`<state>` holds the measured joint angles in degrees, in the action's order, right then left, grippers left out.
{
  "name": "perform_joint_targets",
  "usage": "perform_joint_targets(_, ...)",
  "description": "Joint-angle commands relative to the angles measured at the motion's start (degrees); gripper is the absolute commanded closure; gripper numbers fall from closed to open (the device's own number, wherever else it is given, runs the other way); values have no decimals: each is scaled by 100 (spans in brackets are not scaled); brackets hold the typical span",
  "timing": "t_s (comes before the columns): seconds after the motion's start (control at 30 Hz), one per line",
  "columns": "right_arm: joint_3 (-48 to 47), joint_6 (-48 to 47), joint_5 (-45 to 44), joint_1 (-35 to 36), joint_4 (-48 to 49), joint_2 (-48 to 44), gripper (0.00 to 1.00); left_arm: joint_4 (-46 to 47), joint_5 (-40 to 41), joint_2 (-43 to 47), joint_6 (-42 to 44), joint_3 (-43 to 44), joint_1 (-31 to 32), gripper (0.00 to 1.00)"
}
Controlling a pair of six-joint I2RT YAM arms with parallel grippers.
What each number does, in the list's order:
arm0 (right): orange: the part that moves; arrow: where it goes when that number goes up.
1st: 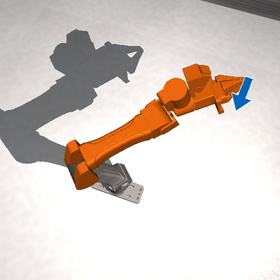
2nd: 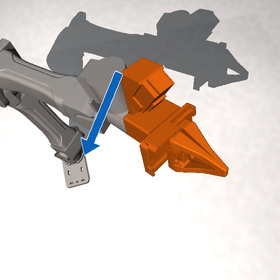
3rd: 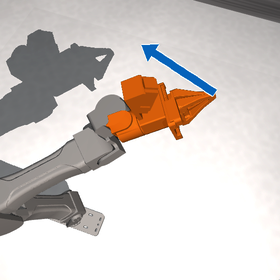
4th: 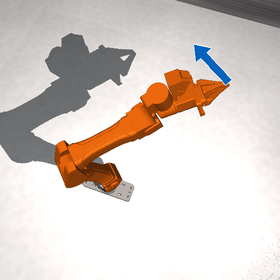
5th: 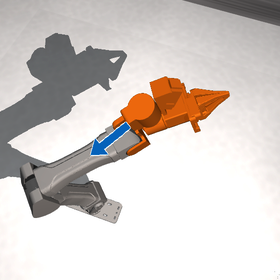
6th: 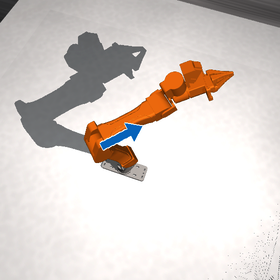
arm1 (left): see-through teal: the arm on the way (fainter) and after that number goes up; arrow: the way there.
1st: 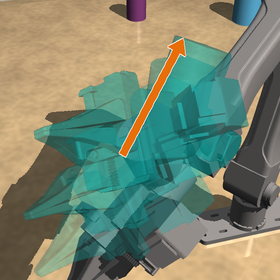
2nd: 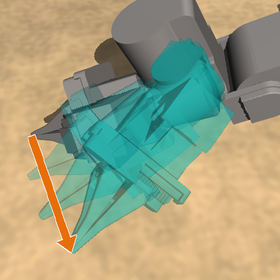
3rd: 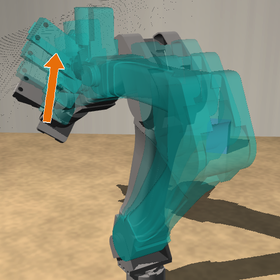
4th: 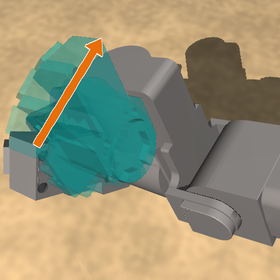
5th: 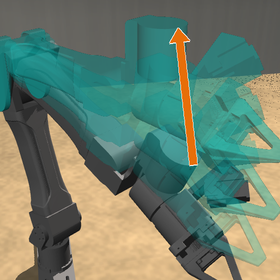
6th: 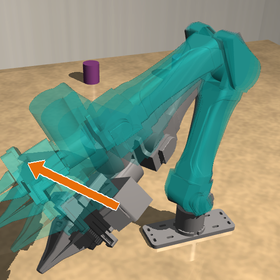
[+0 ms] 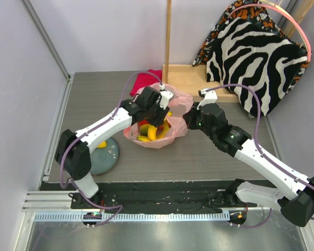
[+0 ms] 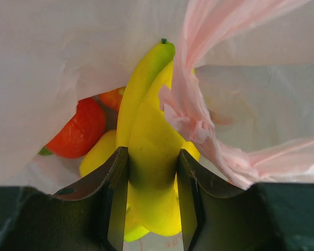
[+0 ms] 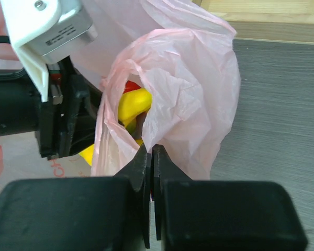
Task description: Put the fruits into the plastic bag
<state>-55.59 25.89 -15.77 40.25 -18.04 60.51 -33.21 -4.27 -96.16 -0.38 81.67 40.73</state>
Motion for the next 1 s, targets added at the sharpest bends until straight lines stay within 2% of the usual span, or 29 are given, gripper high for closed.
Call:
perform_joint_targets(0.0, -118, 57, -137, -17, 169, -74, 99, 263, -293, -245, -577, 77, -21, 100)
perform_joint_targets(0.23, -101, 48, -137, -17, 169, -66, 99, 52, -162, -597, -753, 226, -30, 100)
perform_joint_targets(0.33, -101, 74, -111, -26, 161, -48, 99, 17, -162, -632, -770, 270, -30, 88)
perform_joint_targets(0.37, -101, 65, -111, -17, 161, -48, 99, 25, -170, -641, -770, 288, -30, 77)
perform_joint_targets(0.47, -110, 65, -119, -26, 161, -39, 99, 60, -144, -562, -770, 306, -30, 57)
perform_joint_targets(0.53, -110, 65, -119, -17, 161, -31, 99, 87, -118, -500, -770, 332, -30, 51)
perform_joint_targets(0.67, -110, 74, -119, -17, 161, 4, 99, 113, -135, -395, -779, 376, -30, 24)
perform_joint_targets(0.77, -110, 74, -119, -26, 169, 22, 99, 96, -135, -307, -779, 411, -30, 15)
perform_joint_targets(0.97, -110, 100, -190, -26, 161, 40, 99, 139, -407, 79, -779, 455, -30, 10)
